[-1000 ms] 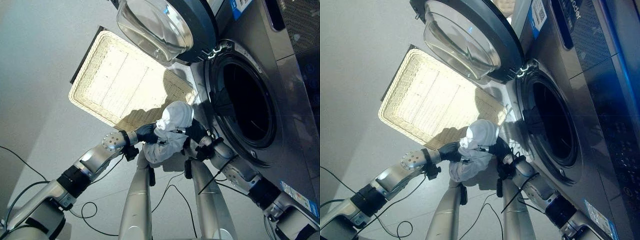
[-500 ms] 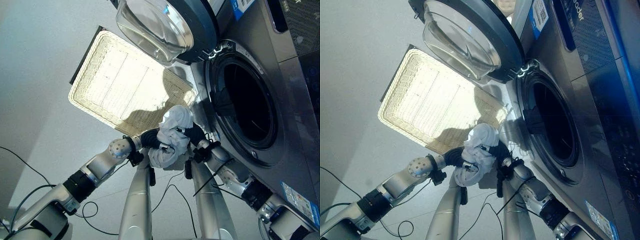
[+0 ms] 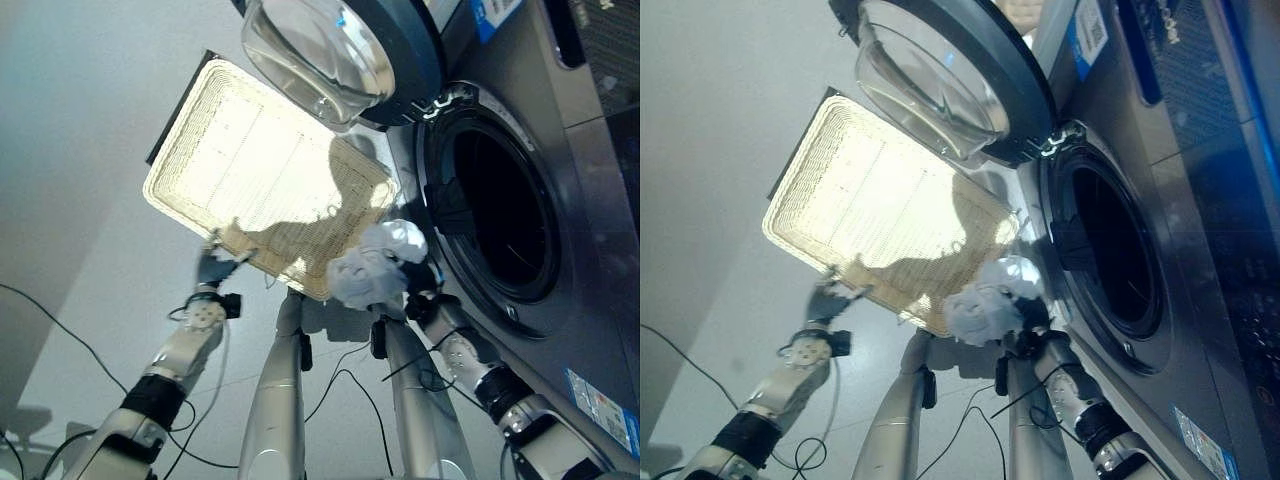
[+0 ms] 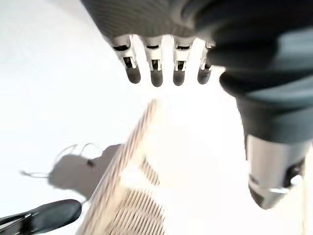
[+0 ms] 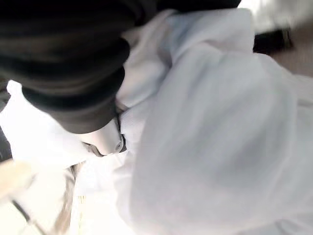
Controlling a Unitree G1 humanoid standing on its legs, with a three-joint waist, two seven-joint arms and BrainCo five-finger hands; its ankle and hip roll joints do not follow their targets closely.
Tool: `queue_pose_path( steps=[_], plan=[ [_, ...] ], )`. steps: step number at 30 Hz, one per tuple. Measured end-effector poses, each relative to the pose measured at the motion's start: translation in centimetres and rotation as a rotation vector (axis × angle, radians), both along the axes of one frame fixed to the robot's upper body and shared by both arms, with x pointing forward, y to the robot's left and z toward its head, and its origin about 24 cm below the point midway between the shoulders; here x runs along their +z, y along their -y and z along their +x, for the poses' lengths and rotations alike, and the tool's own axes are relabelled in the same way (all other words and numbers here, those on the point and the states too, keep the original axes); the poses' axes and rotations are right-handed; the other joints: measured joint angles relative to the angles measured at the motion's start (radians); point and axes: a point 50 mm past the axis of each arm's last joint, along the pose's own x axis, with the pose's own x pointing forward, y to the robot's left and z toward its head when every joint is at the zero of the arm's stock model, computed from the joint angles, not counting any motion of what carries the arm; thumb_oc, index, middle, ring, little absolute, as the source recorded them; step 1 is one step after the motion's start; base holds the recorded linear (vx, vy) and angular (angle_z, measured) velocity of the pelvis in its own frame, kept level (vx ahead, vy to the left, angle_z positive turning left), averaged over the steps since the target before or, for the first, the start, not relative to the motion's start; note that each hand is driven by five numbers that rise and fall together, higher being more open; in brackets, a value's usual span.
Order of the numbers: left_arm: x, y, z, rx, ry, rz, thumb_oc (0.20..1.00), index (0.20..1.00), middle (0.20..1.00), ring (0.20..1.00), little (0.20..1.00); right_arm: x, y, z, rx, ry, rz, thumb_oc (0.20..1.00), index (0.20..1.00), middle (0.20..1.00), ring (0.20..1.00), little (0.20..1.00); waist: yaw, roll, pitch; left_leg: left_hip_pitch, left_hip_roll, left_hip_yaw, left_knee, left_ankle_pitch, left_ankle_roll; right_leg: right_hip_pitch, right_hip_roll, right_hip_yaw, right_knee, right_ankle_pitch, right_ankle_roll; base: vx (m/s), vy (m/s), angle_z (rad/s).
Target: Put the clothes into the washing machine.
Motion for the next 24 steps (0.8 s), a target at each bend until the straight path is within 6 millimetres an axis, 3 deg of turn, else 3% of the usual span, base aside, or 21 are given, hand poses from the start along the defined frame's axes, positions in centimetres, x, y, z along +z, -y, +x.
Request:
queue_pose_path(
  steps=[5,9,11,12,14,15,16,17,18,21,24],
  plan=[
    [0.2,0.8,0.4,-0.044,0.010,0.006,1.000,1.000,1.000,1.000,1.000,2.8,2.8,2.2,-0.118,0.054,0.052,0.200,0.200,0.200,0.200,0.200,0.011,0.001,0.000,-0.014,-0.005,-0.014,0.006,0.000,-0.001,-0.008,-0.008,-0.016,0.008,0.000,0.000,0.03,-0.064,0.09],
    [1.2,0.6,0.9,-0.083,0.027,0.032,1.000,1.000,1.000,1.000,1.000,5.7,8.7,2.7,-0.353,0.117,0.261,0.200,0.200,0.200,0.200,0.200,0.049,0.005,0.000,-0.016,-0.008,-0.026,0.008,0.001,-0.001,-0.008,-0.013,-0.027,0.015,-0.007,-0.005,0.02,-0.061,0.07],
    [1.2,0.4,0.8,-0.089,0.024,0.041,1.000,1.000,1.000,1.000,1.000,6.4,10.8,2.2,-0.449,0.153,0.397,0.200,0.200,0.200,0.200,0.200,0.057,0.006,0.001,-0.016,-0.012,-0.027,0.010,0.006,0.005,-0.006,-0.017,-0.030,0.016,-0.008,-0.005,0.02,-0.031,0.04],
    [1.2,0.4,0.8,-0.089,0.024,0.041,1.000,1.000,1.000,1.000,1.000,6.4,10.8,2.2,-0.449,0.153,0.397,0.200,0.200,0.200,0.200,0.200,0.057,0.006,0.001,-0.016,-0.012,-0.027,0.010,0.006,0.005,-0.006,-0.017,-0.030,0.016,-0.008,-0.005,0.03,-0.012,0.09],
    [1.6,-0.6,0.7,-0.092,0.025,0.073,1.000,1.000,1.000,1.000,1.000,7.4,14.5,0.7,-0.706,0.287,0.805,0.200,0.200,0.200,0.200,0.200,0.055,0.008,0.001,-0.015,-0.018,-0.031,0.015,0.005,0.005,0.002,-0.024,-0.035,0.016,-0.012,-0.002,0.03,0.027,0.11],
    [1.7,-0.7,0.6,-0.096,0.029,0.075,1.000,1.000,1.000,1.000,1.000,7.8,14.9,0.4,-0.762,0.350,0.911,0.325,0.325,0.325,0.325,0.325,0.055,0.014,0.004,-0.014,-0.020,-0.031,0.015,0.005,0.005,0.002,-0.026,-0.034,0.016,-0.012,-0.002,0.02,0.062,0.09],
    [1.5,-0.9,0.3,-0.106,0.027,0.084,1.000,1.000,1.000,1.000,1.000,8.9,15.3,-0.8,-0.939,0.591,1.194,0.655,0.655,0.655,0.655,0.655,0.060,0.037,0.011,-0.015,-0.026,-0.031,0.015,0.005,0.005,0.000,-0.031,-0.032,0.018,-0.011,-0.004,0.01,0.062,0.04],
    [1.2,-1.1,0.0,-0.107,0.015,0.094,1.000,1.000,1.000,1.000,1.000,8.6,15.2,-1.3,-0.998,0.629,1.234,0.922,0.922,0.922,0.922,0.922,0.059,0.039,0.010,-0.014,-0.028,-0.030,0.015,0.005,0.005,0.000,-0.032,-0.031,0.020,-0.011,-0.004,-0.01,0.058,0.01],
    [1.1,-1.3,-0.1,-0.107,0.005,0.102,1.000,1.000,1.000,1.000,1.000,8.2,15.3,-1.7,-1.065,0.645,1.254,1.000,1.000,1.000,1.000,1.000,0.057,0.039,0.010,-0.011,-0.031,-0.028,0.015,0.005,0.006,0.002,-0.033,-0.029,0.021,-0.011,-0.004,-0.02,0.045,-0.05],
    [1.8,-0.9,-0.1,-0.135,0.021,0.101,1.000,1.000,1.000,1.000,1.000,7.8,15.5,-2.6,-1.351,0.556,1.410,1.000,1.000,1.000,1.000,1.000,0.059,0.041,0.010,-0.003,-0.042,-0.026,0.015,0.003,0.009,0.003,-0.044,-0.021,0.022,-0.009,0.001,-0.03,0.032,-0.06],
    [1.8,-0.4,0.1,-0.145,0.022,0.078,1.000,1.000,1.000,1.000,1.000,7.3,15.0,-2.7,-1.432,0.435,1.482,1.000,1.000,1.000,1.000,1.000,0.057,0.041,0.010,-0.004,-0.044,-0.026,0.016,-0.004,0.024,0.003,-0.048,-0.019,0.020,-0.008,0.005,0.00,0.000,0.00]
  ],
)
